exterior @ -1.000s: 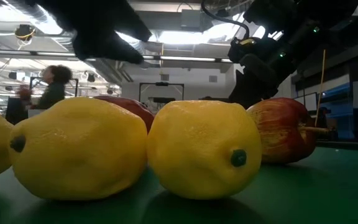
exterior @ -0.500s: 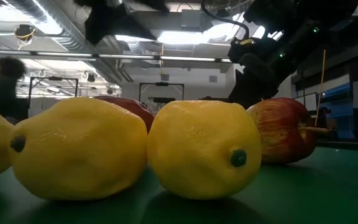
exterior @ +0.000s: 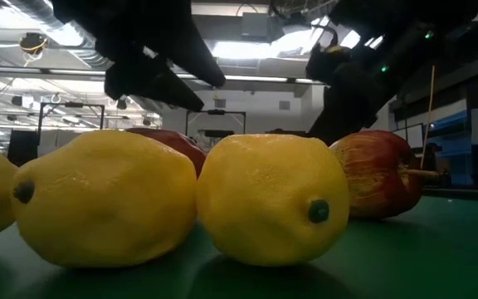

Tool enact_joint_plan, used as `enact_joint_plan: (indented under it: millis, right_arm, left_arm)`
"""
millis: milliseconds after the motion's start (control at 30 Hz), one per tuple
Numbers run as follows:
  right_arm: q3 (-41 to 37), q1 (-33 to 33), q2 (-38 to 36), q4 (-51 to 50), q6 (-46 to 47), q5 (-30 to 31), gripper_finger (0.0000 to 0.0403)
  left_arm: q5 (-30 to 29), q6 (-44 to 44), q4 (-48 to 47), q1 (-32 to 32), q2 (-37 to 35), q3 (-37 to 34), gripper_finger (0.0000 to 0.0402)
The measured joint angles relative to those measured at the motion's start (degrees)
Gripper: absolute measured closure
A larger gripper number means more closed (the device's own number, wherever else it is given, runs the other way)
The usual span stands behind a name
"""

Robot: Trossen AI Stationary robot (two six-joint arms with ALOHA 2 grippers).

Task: Sort produce into baskets
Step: Put the red apple into the green bin

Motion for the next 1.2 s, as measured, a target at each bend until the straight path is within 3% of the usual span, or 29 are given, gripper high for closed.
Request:
enact_joint_plan:
  millis: [167, 367, 433, 600, 767, 967, 1200]
  right_arm:
    - [4.20, 4.04, -0.44, -1.97, -1.60, -1.24, 0.0086]
    - [14.11, 10.96, -0.48, -15.01, -1.25, -2.38, 0.0086]
    - [17.91, 12.91, -0.48, -21.45, -1.24, -0.18, 0.0086]
    - [24.40, 17.46, -0.48, -34.06, 2.20, 8.92, 0.0086]
    - [24.81, 20.66, -0.48, -35.44, 5.34, 14.05, 0.0086]
    - [21.51, 21.65, -0.15, -35.60, 9.87, 14.79, 0.0086]
    - [18.95, 21.65, -0.13, -34.87, 12.49, 14.76, 0.0086]
  left_arm:
    - [-0.11, 3.18, 0.97, 0.14, -1.57, 0.00, 0.0164]
    - [-0.50, 5.92, 0.93, 0.26, -2.16, 0.00, 0.0164]
    - [0.58, 6.08, 0.87, 0.64, -2.16, 0.00, 0.0164]
    - [9.76, 5.77, -0.73, 1.80, -2.16, 0.00, 0.0164]
    - [11.01, 0.37, -3.95, 1.81, -2.16, 0.00, 0.0164]
    - [15.84, -4.65, -5.53, 0.56, -2.06, 1.31, 0.0164]
    - [26.76, -4.82, -5.44, -1.76, -2.06, 4.61, 0.0164]
